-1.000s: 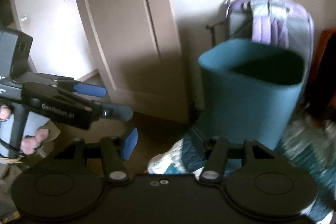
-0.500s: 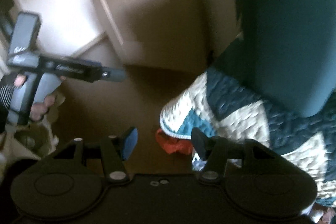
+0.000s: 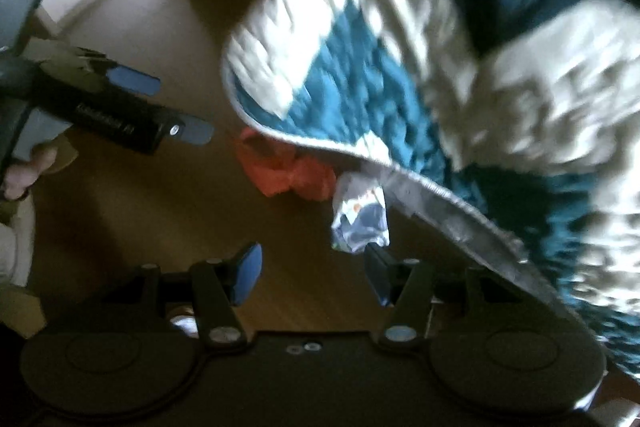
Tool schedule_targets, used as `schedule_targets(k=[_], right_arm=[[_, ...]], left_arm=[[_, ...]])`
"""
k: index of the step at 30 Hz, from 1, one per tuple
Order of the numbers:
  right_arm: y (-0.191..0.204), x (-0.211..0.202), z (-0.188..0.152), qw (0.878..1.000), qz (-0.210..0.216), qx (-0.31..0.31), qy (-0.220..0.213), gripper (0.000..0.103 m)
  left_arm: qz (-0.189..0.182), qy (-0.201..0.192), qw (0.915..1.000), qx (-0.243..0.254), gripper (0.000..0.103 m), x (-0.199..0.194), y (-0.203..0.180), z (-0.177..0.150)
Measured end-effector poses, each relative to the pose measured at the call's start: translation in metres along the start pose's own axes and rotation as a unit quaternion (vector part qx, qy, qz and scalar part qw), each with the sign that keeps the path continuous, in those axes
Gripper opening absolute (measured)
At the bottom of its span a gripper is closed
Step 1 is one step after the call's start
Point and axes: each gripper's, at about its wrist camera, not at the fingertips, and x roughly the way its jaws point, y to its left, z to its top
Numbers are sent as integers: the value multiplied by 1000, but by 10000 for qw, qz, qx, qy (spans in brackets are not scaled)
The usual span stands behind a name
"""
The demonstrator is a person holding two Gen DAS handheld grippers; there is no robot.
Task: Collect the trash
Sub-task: 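Lower both tools under the quilt toward the red bag and plastic bag, then grasp the red plastic bag with the left gripper while the right gripper grasps the clear plastic bag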
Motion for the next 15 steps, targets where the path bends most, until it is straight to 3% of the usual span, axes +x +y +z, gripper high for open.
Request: schedule_targets(k=[6,15], right_arm=[[-10,67,5,9990,-347,185,197,56],[-32,129,18,9882,-813,1258,321,56]], left_arm=[[-83,219,9994,238,100,63,-2,-5],[-51,556,9983,167,99,140,12,-15]])
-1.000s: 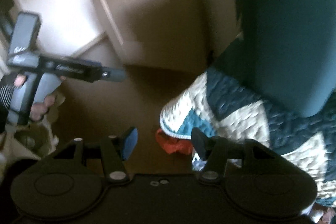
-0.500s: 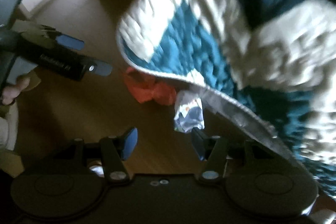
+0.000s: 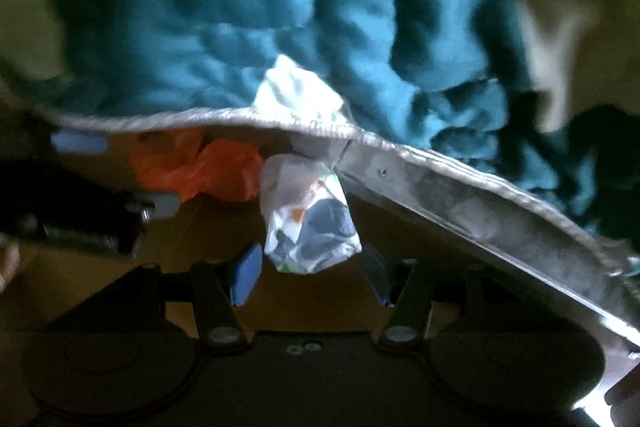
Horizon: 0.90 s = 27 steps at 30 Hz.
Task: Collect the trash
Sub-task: 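Grasp the red plastic bag with the left gripper while the right gripper grasps the clear plastic bag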
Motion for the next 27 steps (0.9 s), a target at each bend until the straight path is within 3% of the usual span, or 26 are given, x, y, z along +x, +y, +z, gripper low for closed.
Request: schedule_targets(k=[4,8,13,18,19,20,21,23,24,27], right_arm=[[1,15,5,9974,-91,702,157,55],[-2,32,8,9925,-11,1192,276,54],[3,43,10,9930,-134,1149,218,52],[5,48,11,9926,-168,1174,267,49],[5,48,11,9928,-174,1151,293,44],[6,50,11,9929,-183,1131,316,21],[5,51,10,9928,-168,1140,338,7],[8,52,10,9924,-205,1163,335,6],[8,52,10,9925,-195,1159,331,6],[10,48,9,9939,-266,1027,312,4]], left_arm=[[119,45,9994,326,89,21,-2,-2],[152,-60,9972,727,86,33,-13,0],[151,-23,9938,1102,66,50,-29,4],[125,46,9944,1044,51,59,-32,6],[114,45,9945,1039,49,59,-32,6],[100,36,9945,1040,49,60,-32,7],[89,32,9947,1021,48,60,-31,7],[59,29,9956,939,43,58,-31,9],[49,20,9959,902,34,57,-30,9],[100,26,9969,779,28,54,-28,7]])
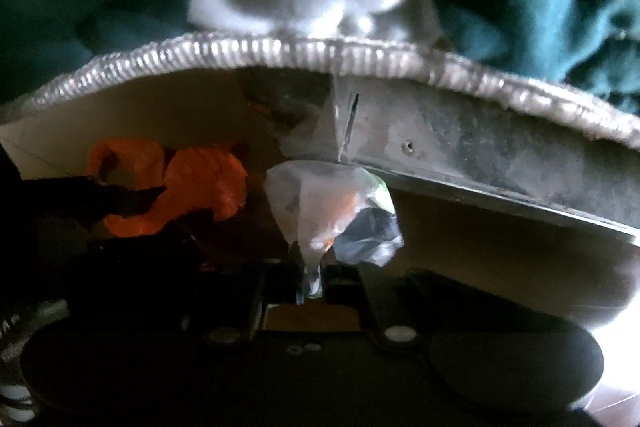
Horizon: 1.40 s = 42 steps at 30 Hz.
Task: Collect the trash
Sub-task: 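Grasp the red plastic bag with the left gripper while the right gripper grasps the clear plastic bag, then lift the red bag and clear plastic bag up over the teal wastebasket with both grippers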
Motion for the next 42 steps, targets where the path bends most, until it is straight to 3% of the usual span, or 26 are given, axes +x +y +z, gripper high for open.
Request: schedule_targets(k=[1,2,12,19,22,33,42], right_arm=[[-2,-4,-1,10000,34,-17,-17,4],[-3,-6,-3,10000,43,-33,-21,3],[-20,-54,-30,9996,90,-246,-81,3],[-33,-121,-56,9977,272,-490,-369,3],[-37,-154,-63,9966,301,-553,-538,3],[-51,-261,-83,9864,521,-598,-1437,3],[-67,-357,-103,9701,772,-806,-2156,3]], left_arm=[[-14,2,10000,-98,14,-2,1,-2],[-30,32,9998,-203,12,-4,3,-4],[-132,104,9964,-831,11,-52,9,-48],[34,-113,9936,-1126,11,-123,11,-79],[76,-244,9908,-1333,11,-148,20,-79],[346,-1095,9856,-1244,11,-264,13,-60],[615,-2134,9682,-1154,11,-381,-8,-30]])
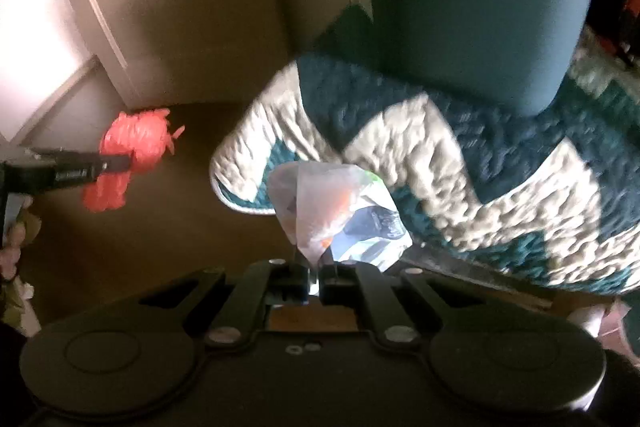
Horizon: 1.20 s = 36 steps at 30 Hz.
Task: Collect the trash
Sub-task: 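Lift the red bag and clear plastic bag up over the teal wastebasket with both grippers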
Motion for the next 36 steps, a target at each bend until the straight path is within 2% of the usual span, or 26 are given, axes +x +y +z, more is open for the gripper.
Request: schedule_targets(k=[9,15,22,30,36], right_arm=[[-6,-93,25,9982,144,-204,-540,3],[-16,-148,51,9925,28,-409,-1148,3],[-32,-199,96,9835,-138,-493,-1738,3],[-52,-237,154,9743,-215,-419,-2201,3],[-71,-237,191,9726,-300,-342,-2280,3]], left_arm=[[-75,-656,9977,-129,11,-92,-28,53],[-274,-981,9947,-140,11,-133,-64,87],[-602,-1314,9894,-131,11,-171,-100,133],[-1042,-1622,9812,27,11,-202,-145,196],[-1421,-1771,9739,4,11,-210,-171,244]])
